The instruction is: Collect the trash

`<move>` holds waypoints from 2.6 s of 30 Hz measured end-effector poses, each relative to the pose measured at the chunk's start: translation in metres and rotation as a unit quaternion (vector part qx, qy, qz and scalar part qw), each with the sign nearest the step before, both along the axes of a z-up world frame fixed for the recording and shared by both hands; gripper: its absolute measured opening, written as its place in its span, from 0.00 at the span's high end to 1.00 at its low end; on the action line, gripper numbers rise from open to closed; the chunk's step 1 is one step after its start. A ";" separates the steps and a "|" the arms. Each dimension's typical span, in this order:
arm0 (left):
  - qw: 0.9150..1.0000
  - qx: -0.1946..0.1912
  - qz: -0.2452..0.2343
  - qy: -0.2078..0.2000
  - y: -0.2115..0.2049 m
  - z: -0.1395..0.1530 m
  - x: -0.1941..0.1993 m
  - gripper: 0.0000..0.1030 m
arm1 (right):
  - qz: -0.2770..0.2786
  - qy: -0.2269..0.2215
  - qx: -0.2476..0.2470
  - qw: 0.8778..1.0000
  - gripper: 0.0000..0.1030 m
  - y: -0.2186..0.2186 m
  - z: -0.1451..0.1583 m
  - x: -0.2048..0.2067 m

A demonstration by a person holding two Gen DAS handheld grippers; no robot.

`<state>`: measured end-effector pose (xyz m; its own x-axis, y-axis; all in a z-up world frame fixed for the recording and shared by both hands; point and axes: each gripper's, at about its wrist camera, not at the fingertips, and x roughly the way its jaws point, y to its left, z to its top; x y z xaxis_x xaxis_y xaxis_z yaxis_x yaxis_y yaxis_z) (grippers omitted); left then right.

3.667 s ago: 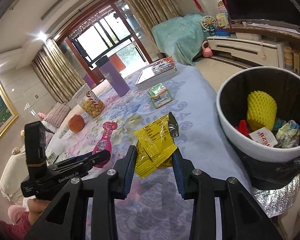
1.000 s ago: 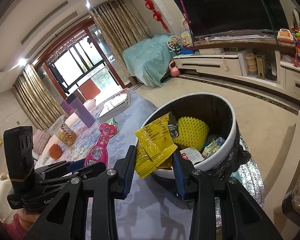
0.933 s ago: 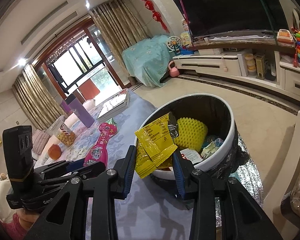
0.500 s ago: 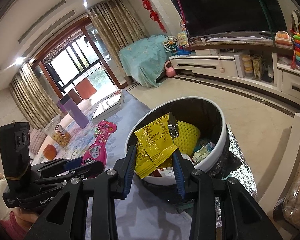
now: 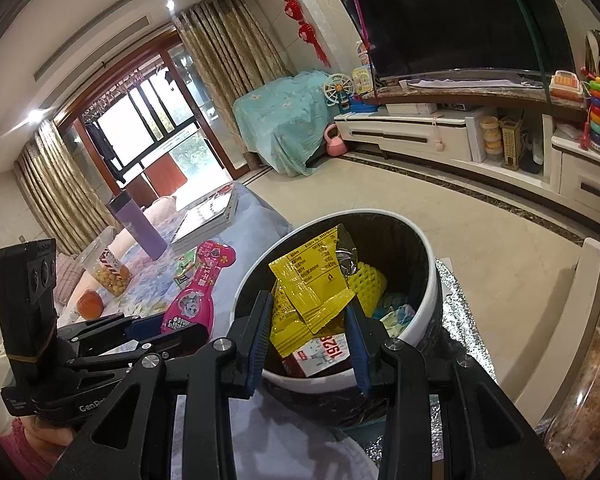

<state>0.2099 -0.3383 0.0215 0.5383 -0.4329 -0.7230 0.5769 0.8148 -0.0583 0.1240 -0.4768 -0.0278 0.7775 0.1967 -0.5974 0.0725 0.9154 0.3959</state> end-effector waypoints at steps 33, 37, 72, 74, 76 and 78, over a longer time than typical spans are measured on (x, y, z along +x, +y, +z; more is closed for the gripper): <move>0.999 0.031 -0.008 0.010 -0.041 -0.013 0.041 0.68 | 0.004 0.036 -0.023 0.999 0.65 -0.018 -0.005 0.032; 0.999 0.034 -0.009 0.014 -0.045 -0.014 0.047 0.68 | 0.011 0.044 -0.027 0.999 0.65 -0.019 -0.006 0.039; 1.000 0.023 0.016 0.002 -0.028 -0.001 0.031 0.45 | 0.000 0.049 -0.008 0.999 0.25 -0.028 0.004 0.040; 0.999 0.008 0.031 -0.002 -0.010 0.001 0.017 0.42 | -0.002 0.044 -0.003 0.999 0.21 -0.025 0.008 0.032; 0.999 -0.007 0.050 -0.004 0.008 0.000 0.000 0.35 | -0.007 0.037 0.000 0.999 0.14 -0.019 0.012 0.022; 0.998 -0.015 0.067 -0.011 0.025 -0.001 -0.016 0.33 | -0.009 0.029 0.005 1.000 0.12 -0.011 0.014 0.010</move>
<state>0.1936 -0.3135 0.0207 0.6077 -0.3771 -0.6989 0.4647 0.8825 -0.0722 0.1345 -0.4881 -0.0135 0.7445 0.1898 -0.6401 0.1122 0.9096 0.4002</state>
